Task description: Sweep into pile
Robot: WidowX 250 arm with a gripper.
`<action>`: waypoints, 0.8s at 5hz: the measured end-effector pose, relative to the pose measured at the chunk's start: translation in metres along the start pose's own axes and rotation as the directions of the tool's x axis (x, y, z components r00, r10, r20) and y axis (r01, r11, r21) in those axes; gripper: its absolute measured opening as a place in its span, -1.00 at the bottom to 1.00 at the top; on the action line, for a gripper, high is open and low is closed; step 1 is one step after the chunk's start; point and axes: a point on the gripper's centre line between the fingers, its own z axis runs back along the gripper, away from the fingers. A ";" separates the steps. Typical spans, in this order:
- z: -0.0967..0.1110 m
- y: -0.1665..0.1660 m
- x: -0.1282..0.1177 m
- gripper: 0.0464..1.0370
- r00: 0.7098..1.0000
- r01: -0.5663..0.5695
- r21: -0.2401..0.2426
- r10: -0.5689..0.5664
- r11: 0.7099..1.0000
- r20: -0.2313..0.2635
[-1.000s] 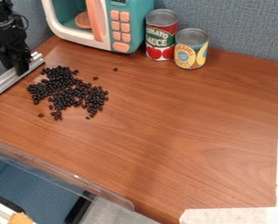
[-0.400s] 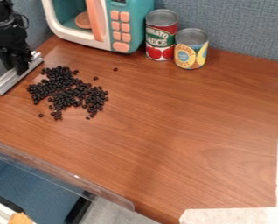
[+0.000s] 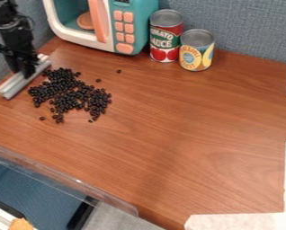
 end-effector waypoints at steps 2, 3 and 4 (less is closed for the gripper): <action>-0.001 -0.052 0.019 -0.41 0.997 0.072 -0.014 -0.072 0.997 -0.001; -0.001 -0.079 0.028 -0.41 0.993 0.117 -0.017 -0.117 0.993 -0.001; -0.002 -0.103 0.032 -0.41 0.988 0.156 -0.025 -0.156 0.987 -0.006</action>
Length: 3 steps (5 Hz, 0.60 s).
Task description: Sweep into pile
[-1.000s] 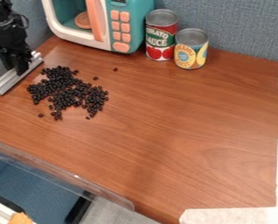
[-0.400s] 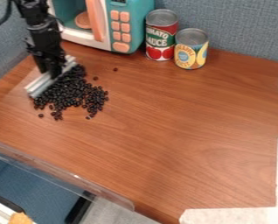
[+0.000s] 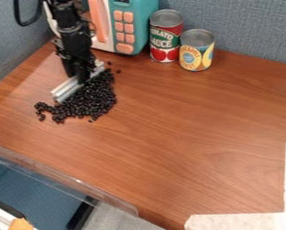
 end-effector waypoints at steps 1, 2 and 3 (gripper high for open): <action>0.000 -0.017 0.005 -0.41 1.000 0.031 0.000 -0.031 1.000 0.000; 0.000 -0.020 0.006 -0.41 0.999 0.038 -0.004 -0.038 0.999 -0.003; 0.002 -0.023 0.005 -0.41 0.999 0.041 -0.022 -0.041 0.999 -0.018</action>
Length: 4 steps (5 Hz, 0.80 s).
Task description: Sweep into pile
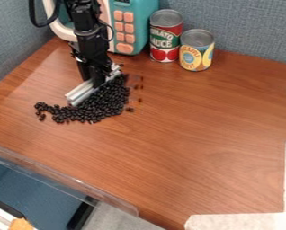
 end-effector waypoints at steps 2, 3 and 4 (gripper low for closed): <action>0.029 0.034 -0.017 -0.41 0.993 -0.104 -0.037 0.106 0.994 0.057; 0.035 0.070 -0.051 -0.41 0.974 -0.214 -0.030 0.215 0.976 0.066; 0.033 0.089 -0.084 -0.41 0.951 -0.304 -0.011 0.304 0.953 0.052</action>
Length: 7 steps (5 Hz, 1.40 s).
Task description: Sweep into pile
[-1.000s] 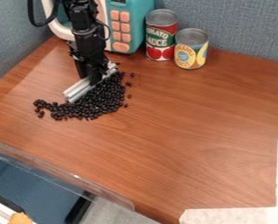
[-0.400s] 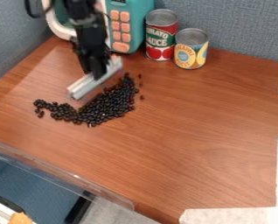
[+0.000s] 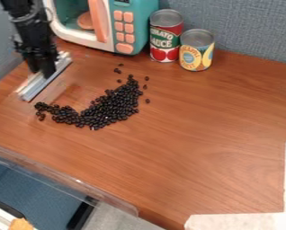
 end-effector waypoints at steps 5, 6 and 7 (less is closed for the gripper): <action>-0.032 -0.020 -0.034 -0.41 0.892 -0.448 -0.015 0.448 0.894 0.062; -0.034 -0.056 -0.014 -0.41 0.894 -0.446 -0.048 0.447 0.894 0.009; -0.036 -0.076 -0.004 -0.41 0.892 -0.451 -0.079 0.450 0.889 -0.025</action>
